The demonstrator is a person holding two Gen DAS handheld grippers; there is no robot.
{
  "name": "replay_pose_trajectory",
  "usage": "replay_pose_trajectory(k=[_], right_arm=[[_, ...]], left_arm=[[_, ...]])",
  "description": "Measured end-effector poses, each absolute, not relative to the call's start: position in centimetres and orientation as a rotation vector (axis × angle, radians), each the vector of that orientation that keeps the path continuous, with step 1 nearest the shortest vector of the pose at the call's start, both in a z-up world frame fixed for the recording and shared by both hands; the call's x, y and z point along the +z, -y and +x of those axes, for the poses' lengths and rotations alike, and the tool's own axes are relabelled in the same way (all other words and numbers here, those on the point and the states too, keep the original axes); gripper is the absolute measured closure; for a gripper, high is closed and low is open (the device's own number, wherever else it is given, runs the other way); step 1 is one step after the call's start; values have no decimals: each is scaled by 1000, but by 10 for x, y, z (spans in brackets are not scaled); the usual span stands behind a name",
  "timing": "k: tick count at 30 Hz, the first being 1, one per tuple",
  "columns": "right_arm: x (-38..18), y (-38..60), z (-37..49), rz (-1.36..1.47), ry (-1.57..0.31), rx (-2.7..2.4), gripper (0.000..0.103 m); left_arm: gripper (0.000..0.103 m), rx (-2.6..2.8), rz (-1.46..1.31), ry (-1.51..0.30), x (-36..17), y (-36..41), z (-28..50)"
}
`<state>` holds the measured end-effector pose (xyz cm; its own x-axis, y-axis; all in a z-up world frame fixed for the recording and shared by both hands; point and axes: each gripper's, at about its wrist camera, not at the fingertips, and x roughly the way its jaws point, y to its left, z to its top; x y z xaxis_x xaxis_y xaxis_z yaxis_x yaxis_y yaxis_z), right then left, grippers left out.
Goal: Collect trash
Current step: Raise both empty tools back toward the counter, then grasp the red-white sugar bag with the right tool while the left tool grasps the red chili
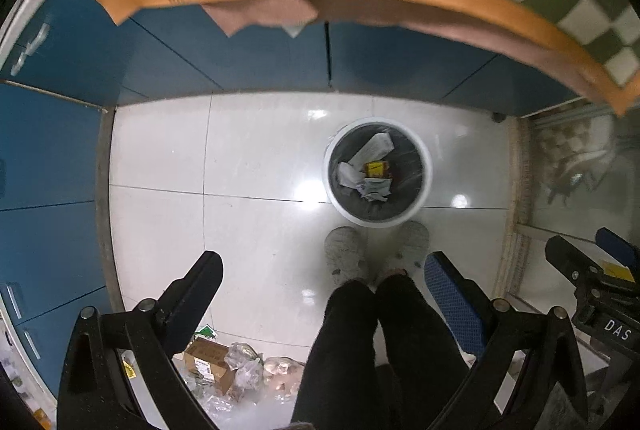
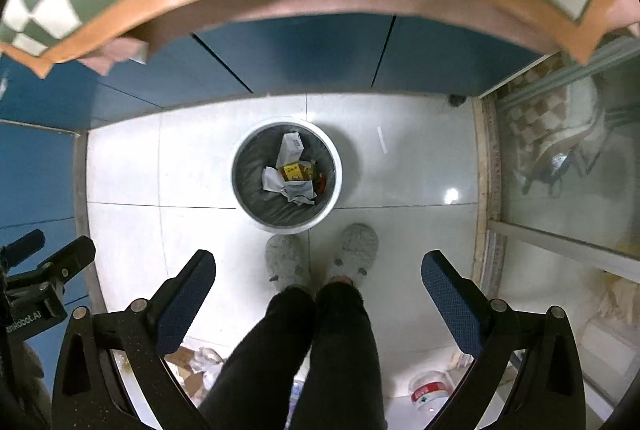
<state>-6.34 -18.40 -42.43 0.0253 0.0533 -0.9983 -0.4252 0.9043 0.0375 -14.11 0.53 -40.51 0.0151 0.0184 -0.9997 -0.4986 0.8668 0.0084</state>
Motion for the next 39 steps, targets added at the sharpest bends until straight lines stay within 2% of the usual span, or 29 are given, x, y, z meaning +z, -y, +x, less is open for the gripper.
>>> replay_pose_trajectory(k=[9, 12, 19, 24, 29, 33, 37, 38, 39], right_arm=[[-305, 200, -96, -253, -1443, 415, 0], [-273, 206, -95, -162, -1422, 438, 0], [-207, 226, -25, 78, -1312, 410, 0], [-176, 256, 61, 200, -1230, 316, 0], [-185, 304, 168, 416, -1211, 186, 0], [-234, 320, 256, 595, -1299, 116, 0], [-276, 306, 309, 650, -1355, 84, 17], [-282, 298, 323, 640, -1350, 70, 20], [-283, 292, 326, 618, -1328, 55, 17]], left_arm=[[0, 361, -386, -1414, -309, 9, -157], [0, 400, -316, -1324, -268, 8, -148], [0, 529, -201, -1109, -196, -14, -93], [0, 605, -110, -1049, -173, -17, -34], [0, 635, -123, -1071, -181, -10, 47], [0, 641, -119, -1130, -198, -4, 109], [0, 657, -95, -1197, -217, -12, 155], [0, 664, -93, -1204, -220, -14, 161], [0, 670, -92, -1214, -224, -19, 169]])
